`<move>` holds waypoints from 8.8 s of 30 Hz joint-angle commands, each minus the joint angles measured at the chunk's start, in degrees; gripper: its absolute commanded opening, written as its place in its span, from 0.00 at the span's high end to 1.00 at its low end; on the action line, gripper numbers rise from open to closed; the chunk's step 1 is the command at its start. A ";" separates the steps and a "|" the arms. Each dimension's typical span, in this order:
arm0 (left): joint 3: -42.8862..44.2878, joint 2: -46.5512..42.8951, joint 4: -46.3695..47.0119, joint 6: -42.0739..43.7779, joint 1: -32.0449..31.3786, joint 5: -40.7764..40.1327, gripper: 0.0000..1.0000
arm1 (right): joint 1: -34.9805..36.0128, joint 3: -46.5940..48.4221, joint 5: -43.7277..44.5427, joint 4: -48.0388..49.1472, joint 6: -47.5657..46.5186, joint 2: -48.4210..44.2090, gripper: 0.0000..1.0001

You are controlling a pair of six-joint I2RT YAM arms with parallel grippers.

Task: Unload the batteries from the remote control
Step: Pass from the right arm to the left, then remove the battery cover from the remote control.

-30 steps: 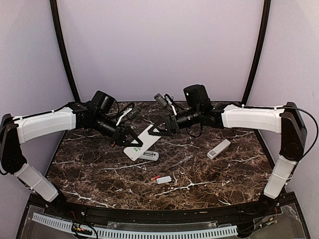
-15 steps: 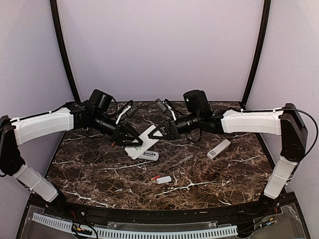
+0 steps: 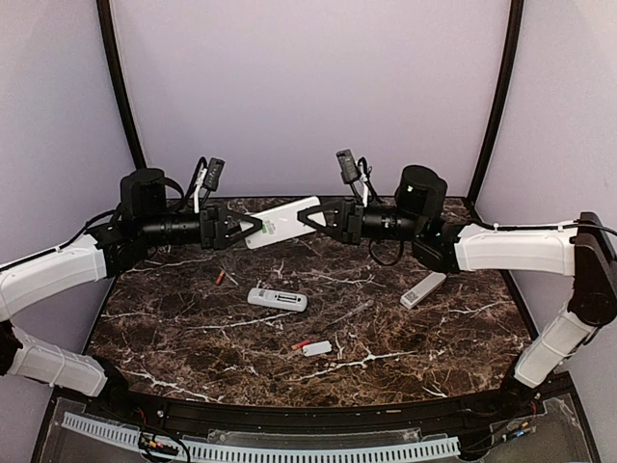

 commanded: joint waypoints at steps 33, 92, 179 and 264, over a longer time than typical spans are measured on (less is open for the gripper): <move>-0.84 3.46 13.60 -9.31 2.90 18.69 1.00 | -0.31 -1.82 6.11 5.57 2.81 -1.18 0.52; 8.18 11.10 -18.07 14.19 7.14 24.69 1.00 | 2.24 3.95 8.46 -21.02 -5.35 6.42 0.75; 7.07 9.99 -18.71 11.27 8.63 9.08 1.00 | 9.24 14.90 38.33 -40.48 10.56 11.49 0.32; 6.75 10.25 -20.57 11.10 8.63 1.40 1.00 | 10.06 24.01 52.10 -53.95 11.03 20.54 0.73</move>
